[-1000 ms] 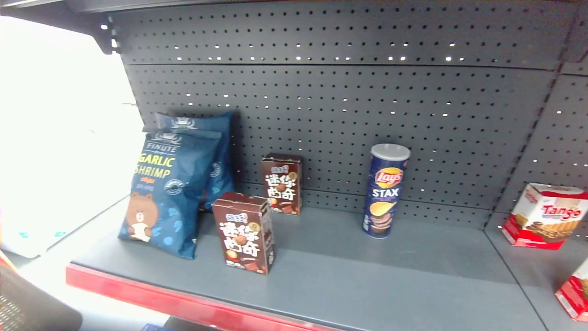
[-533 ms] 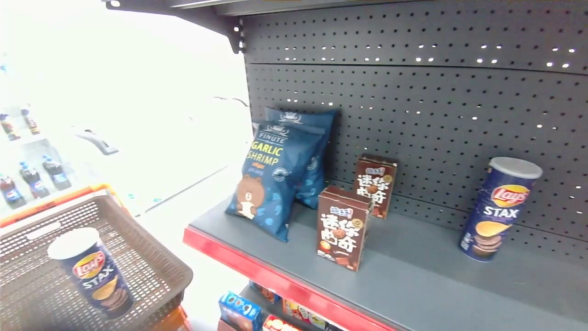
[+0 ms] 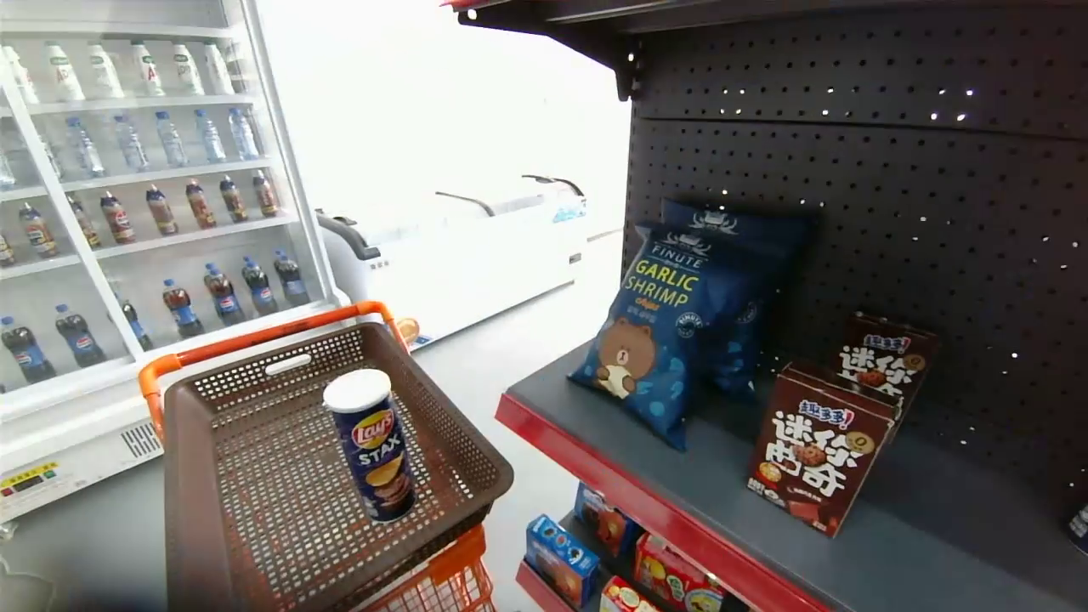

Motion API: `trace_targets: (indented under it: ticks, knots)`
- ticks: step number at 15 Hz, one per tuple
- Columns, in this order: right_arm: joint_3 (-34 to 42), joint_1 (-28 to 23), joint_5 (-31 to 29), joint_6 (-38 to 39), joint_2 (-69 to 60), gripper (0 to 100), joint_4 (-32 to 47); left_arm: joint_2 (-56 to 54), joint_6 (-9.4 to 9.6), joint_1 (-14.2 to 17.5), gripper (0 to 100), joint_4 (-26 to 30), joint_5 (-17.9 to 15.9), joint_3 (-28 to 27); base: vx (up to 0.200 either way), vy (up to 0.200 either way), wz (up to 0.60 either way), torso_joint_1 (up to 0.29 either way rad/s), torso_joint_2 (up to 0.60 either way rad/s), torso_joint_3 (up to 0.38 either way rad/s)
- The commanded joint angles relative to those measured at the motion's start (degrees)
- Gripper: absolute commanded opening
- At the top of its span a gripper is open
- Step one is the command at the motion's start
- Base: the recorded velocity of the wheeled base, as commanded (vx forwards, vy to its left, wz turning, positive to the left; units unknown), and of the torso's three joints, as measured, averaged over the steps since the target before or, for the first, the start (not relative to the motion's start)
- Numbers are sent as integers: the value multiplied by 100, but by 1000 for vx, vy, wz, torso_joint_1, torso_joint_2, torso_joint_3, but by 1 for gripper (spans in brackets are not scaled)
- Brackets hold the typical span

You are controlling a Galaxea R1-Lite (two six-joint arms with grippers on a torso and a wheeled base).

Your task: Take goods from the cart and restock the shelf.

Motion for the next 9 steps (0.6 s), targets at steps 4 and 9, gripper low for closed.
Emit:
trace_targets:
  ticks: [4, 9]
  knots:
    - [0, 0, 0, -4, 2, 100, 6, -1, 1, 6, 100, -2, -9, 0, -100, 0, 0, 6, 5, 0]
    - [0, 0, 0, -4, 2, 100, 6, -1, -7, 6, 100, -2, 0, 0, 0, 0, 360, 0, 0, 2]
